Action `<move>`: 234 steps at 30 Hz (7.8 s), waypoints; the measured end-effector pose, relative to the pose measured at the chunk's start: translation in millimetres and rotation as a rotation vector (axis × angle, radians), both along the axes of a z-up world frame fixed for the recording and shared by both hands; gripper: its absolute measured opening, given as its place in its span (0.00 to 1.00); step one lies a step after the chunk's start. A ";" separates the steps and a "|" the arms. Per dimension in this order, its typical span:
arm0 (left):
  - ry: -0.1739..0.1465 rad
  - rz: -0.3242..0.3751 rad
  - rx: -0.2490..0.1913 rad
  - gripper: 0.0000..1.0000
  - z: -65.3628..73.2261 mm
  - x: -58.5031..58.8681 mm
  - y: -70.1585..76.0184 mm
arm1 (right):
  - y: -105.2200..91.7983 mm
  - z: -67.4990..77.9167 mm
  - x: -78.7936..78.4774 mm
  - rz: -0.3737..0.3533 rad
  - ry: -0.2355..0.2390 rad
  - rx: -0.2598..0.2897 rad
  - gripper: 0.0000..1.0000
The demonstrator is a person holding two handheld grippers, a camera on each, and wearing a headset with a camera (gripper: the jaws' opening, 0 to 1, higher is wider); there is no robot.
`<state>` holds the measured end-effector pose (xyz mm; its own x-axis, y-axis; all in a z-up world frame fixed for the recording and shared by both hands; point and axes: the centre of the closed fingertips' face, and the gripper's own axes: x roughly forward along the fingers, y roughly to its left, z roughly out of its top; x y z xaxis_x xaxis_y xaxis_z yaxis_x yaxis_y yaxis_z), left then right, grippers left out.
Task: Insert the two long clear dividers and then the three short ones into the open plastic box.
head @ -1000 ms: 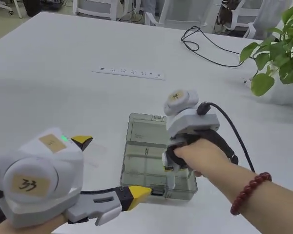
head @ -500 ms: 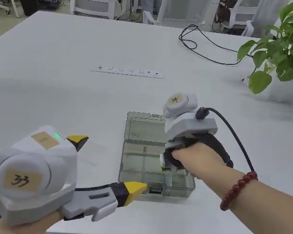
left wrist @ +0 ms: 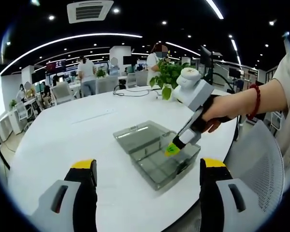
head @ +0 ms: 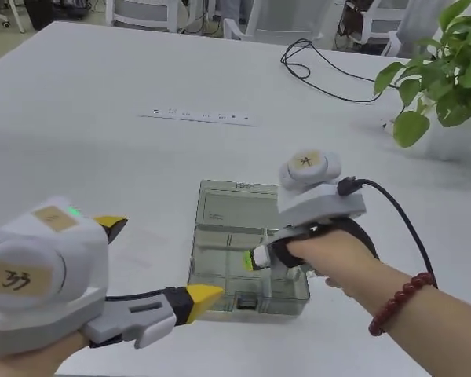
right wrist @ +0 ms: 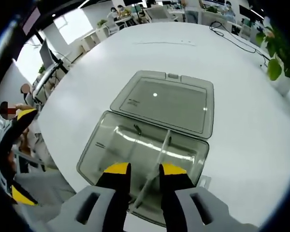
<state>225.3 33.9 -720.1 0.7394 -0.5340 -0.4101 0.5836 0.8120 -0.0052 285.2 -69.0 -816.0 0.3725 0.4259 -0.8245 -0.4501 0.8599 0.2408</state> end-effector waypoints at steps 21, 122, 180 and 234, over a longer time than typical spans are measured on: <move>0.026 0.036 0.024 0.90 -2.7 -5.6 19.3 | -22.1 49.6 -17.6 0.112 -0.205 0.155 0.53; 0.479 0.209 0.345 0.33 -123.4 40.9 78.8 | -60.2 61.0 -59.8 0.247 -0.431 0.217 0.73; 0.382 0.302 -0.015 0.31 -80.7 38.3 53.1 | -19.9 70.5 -29.6 0.010 -0.352 0.360 0.53; 0.176 0.120 -0.321 0.30 -20.4 15.4 -21.1 | 72.5 81.8 -20.6 -0.162 -0.258 0.688 0.08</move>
<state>240.7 12.8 -740.6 0.7379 -0.5695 -0.3621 0.4516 0.8155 -0.3620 264.5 3.5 -734.3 0.6193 0.7372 -0.2702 -0.4457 0.6134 0.6520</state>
